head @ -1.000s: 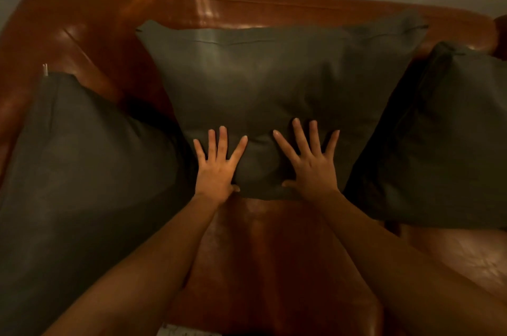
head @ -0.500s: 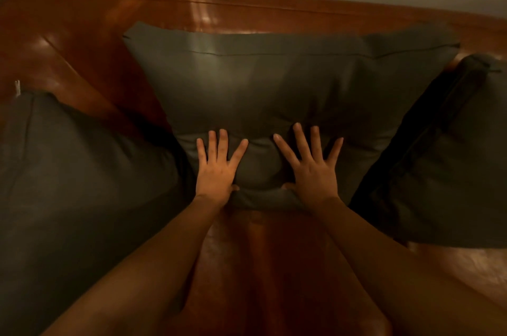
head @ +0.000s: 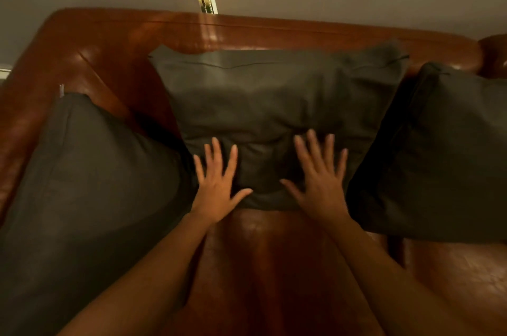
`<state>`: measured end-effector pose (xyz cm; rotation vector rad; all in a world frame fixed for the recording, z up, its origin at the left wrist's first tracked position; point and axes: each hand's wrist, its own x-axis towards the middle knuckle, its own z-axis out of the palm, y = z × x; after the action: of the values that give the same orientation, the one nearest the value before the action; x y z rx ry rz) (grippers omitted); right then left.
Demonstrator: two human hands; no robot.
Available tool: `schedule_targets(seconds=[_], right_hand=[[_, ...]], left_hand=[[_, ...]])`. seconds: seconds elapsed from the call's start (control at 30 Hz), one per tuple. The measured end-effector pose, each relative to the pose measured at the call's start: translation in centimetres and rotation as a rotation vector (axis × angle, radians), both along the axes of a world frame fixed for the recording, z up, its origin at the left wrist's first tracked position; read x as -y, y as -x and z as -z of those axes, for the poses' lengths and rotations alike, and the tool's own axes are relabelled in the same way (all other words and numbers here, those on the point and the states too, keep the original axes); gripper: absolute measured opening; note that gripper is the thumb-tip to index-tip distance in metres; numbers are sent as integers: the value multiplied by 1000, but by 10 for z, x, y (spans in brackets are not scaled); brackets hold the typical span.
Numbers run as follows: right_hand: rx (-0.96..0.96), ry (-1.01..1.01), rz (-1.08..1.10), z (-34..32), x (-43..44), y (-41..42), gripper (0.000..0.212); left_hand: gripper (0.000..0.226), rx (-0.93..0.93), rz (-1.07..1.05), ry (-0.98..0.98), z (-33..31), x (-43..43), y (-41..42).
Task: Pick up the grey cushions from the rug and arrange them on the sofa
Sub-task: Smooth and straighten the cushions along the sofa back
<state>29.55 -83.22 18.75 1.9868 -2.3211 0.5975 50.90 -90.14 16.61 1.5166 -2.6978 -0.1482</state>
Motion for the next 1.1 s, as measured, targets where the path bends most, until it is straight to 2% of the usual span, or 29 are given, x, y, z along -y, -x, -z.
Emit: schedule_targets(seconds=[0.07, 0.17, 0.23, 0.27, 0.33, 0.43, 0.5, 0.63, 0.8, 1.1], right_hand=[[245, 96, 231, -10, -12, 16, 97], [794, 171, 482, -25, -8, 53, 128], [1057, 75, 499, -33, 2, 73, 140], [1069, -12, 472, -36, 5, 75, 135], [1009, -66, 385, -35, 9, 67, 123], [1179, 10, 360, -38, 11, 53, 119], [1211, 53, 385, -42, 8, 49, 114], [1101, 123, 422, -39, -12, 51, 113], [1052, -28, 347, -38, -6, 62, 110], [996, -146, 337, -36, 3, 57, 107]], left_hand=[[114, -217, -187, -101, -10, 3, -8], [139, -744, -458, -417, -38, 33, -11], [136, -1053, -608, -613, -63, 58, -9], [128, -1107, -657, -704, -75, 68, -8], [114, -1047, -652, -811, -93, 75, -5], [95, -1030, -592, -798, -105, 68, 1], [88, -1040, -589, -795, -107, 61, 6], [88, -1034, -526, -804, -110, 58, 14], [90, -1019, -551, -783, -111, 59, 22], [85, -963, -621, -812, -108, 62, 4]])
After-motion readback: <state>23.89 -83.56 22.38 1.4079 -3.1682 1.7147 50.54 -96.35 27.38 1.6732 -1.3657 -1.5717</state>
